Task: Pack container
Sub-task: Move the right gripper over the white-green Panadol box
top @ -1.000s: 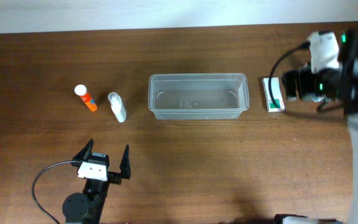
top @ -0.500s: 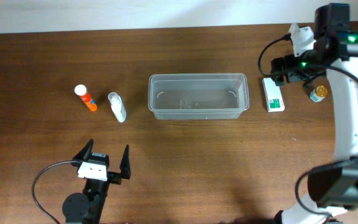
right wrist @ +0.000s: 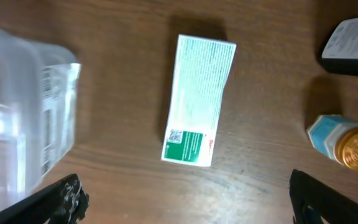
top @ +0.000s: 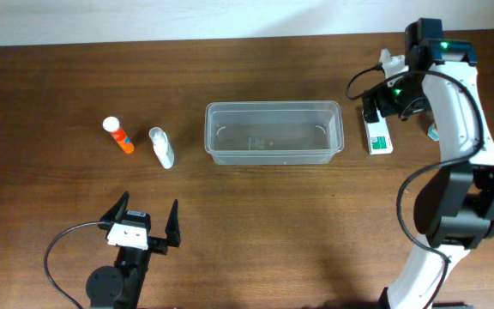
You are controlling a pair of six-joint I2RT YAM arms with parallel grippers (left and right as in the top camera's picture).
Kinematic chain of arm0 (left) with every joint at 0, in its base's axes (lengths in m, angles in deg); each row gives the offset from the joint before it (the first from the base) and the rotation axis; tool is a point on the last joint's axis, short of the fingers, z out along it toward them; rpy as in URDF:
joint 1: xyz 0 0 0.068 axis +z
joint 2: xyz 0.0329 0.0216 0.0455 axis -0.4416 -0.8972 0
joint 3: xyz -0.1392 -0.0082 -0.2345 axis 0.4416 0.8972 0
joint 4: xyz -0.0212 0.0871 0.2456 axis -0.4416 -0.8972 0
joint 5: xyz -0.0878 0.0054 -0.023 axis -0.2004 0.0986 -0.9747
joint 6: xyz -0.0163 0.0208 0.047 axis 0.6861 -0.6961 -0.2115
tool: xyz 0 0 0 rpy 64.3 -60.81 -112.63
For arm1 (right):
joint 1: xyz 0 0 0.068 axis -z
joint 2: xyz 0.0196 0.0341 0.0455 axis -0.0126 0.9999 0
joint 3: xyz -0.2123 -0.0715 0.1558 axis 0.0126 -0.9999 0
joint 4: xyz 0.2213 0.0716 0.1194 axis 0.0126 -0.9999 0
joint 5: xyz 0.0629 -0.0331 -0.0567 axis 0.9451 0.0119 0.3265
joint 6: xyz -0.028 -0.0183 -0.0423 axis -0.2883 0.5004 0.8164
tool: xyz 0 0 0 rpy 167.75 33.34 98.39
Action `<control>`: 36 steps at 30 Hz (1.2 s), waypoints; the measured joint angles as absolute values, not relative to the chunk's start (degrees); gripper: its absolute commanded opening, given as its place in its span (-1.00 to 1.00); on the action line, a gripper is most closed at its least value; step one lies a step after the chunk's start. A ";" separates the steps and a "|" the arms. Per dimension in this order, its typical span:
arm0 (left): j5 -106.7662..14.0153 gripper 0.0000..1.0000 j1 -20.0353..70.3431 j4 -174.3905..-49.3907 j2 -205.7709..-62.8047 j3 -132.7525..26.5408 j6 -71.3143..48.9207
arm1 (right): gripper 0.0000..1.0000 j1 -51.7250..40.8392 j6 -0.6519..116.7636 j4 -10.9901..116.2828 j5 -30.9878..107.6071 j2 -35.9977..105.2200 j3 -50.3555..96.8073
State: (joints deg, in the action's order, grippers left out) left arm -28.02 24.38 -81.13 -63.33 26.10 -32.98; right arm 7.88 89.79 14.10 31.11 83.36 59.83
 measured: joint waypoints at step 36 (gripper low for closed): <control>-28.02 0.99 24.38 -81.13 -63.33 26.10 -32.98 | 0.86 10.85 90.60 22.67 31.85 95.38 56.74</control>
